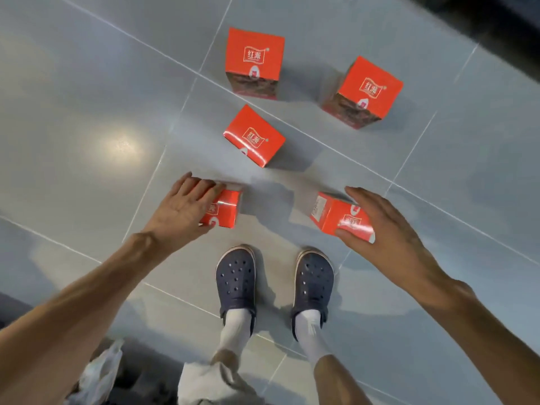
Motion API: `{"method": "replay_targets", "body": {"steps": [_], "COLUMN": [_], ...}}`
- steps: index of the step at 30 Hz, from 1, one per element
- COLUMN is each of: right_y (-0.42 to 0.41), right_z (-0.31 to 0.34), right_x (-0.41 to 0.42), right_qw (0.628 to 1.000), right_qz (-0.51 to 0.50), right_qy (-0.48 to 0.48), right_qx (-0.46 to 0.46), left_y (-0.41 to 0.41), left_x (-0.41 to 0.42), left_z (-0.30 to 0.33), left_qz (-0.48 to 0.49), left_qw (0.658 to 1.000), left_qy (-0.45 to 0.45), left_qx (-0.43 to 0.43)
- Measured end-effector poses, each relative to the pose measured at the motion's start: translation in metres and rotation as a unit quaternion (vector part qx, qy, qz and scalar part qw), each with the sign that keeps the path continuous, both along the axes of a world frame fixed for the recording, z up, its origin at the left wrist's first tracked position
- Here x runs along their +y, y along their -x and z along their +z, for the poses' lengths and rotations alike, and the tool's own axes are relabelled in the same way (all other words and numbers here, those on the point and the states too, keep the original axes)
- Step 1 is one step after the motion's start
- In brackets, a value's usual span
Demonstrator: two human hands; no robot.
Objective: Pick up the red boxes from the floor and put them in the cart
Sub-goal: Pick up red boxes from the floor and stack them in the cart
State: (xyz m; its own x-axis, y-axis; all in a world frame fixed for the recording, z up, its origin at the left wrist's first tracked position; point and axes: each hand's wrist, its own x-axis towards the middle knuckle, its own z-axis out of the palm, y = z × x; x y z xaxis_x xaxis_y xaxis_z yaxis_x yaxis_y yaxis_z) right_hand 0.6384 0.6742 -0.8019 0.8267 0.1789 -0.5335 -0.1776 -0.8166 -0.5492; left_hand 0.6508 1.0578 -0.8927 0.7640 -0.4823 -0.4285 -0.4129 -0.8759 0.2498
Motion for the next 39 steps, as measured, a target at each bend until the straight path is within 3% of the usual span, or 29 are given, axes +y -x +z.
{"method": "replay_targets", "body": {"steps": [7, 13, 17, 21, 25, 29, 39], "right_y": [0.005, 0.026, 0.033, 0.033, 0.027, 0.015, 0.038], "right_z": [-0.026, -0.111, -0.132, -0.11, -0.045, 0.065, 0.434], "right_x": [-0.007, -0.026, -0.036, -0.039, -0.051, -0.072, -0.14], "right_qw": [0.999, 0.984, 0.982, 0.987, 0.989, 0.989, 0.957], "right_qz": [0.019, 0.138, 0.117, 0.056, 0.038, -0.011, -0.194], "right_qy": [0.016, 0.112, 0.136, 0.145, 0.136, 0.129, 0.148], "right_qx": [0.025, -0.026, -0.053, -0.042, -0.046, -0.076, -0.154], "left_y": [0.009, 0.04, 0.056, 0.053, 0.03, -0.01, -0.067], "left_x": [-0.023, -0.052, -0.069, -0.08, -0.095, -0.118, -0.223], "left_z": [0.078, 0.05, 0.037, 0.055, 0.106, 0.188, 0.503], "left_qz": [0.069, 0.117, 0.14, 0.118, 0.072, 0.03, -0.08], "left_qw": [0.996, 0.99, 0.986, 0.988, 0.992, 0.992, 0.973], "left_qy": [0.047, 0.066, 0.073, 0.071, 0.084, 0.114, 0.212], "left_qx": [0.033, 0.047, 0.062, 0.075, 0.06, 0.046, -0.051]}}
